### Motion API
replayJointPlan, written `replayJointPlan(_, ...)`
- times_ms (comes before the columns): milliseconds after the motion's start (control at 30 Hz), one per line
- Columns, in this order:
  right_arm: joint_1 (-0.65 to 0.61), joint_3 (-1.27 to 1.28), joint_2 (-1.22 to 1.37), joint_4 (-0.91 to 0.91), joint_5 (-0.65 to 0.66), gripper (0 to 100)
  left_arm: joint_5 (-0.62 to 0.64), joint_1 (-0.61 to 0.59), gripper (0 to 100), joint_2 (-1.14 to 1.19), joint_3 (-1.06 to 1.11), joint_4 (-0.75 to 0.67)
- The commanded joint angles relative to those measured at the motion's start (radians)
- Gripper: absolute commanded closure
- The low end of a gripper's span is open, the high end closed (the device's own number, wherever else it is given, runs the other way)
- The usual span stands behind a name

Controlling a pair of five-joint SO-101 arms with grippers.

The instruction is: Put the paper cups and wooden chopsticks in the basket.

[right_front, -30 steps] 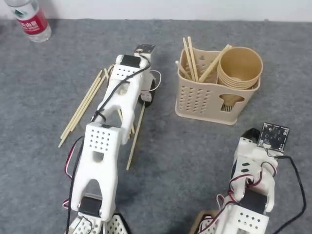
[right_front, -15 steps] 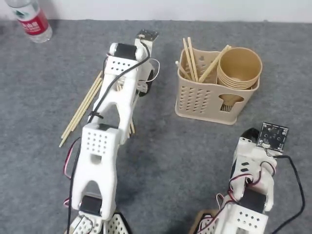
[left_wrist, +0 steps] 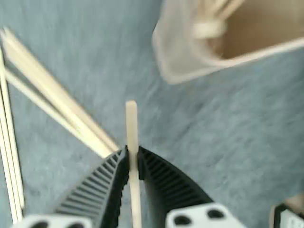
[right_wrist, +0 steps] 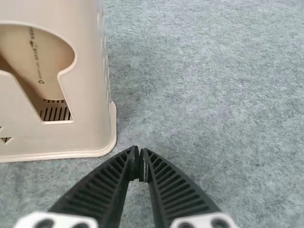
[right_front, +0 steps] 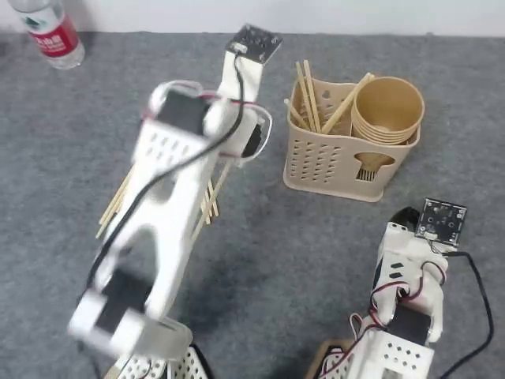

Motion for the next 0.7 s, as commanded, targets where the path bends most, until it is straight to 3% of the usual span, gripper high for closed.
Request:
replayJointPlan(0,-0.005,-0.002,-0.01,-0.018,0.017,99.1,-0.009,0.023,99,-0.388,0.208,-0.219)
replayJointPlan(200,-0.005,-0.002,-0.01,-0.018,0.017,99.1,0.0,0.038,99,-0.535,0.381,-0.511)
replayJointPlan(367,-0.005,-0.002,-0.01,-0.018,0.017,99.1,0.015,0.213,99,-0.617,0.383,-0.69)
replayJointPlan(467,-0.005,-0.002,-0.01,-0.018,0.017,99.1,-0.046,0.319,99,-0.638,0.386,-0.861)
replayJointPlan(667,-0.005,-0.002,-0.01,-0.018,0.017,99.1,-0.103,0.347,99,-0.56,0.4,-1.137)
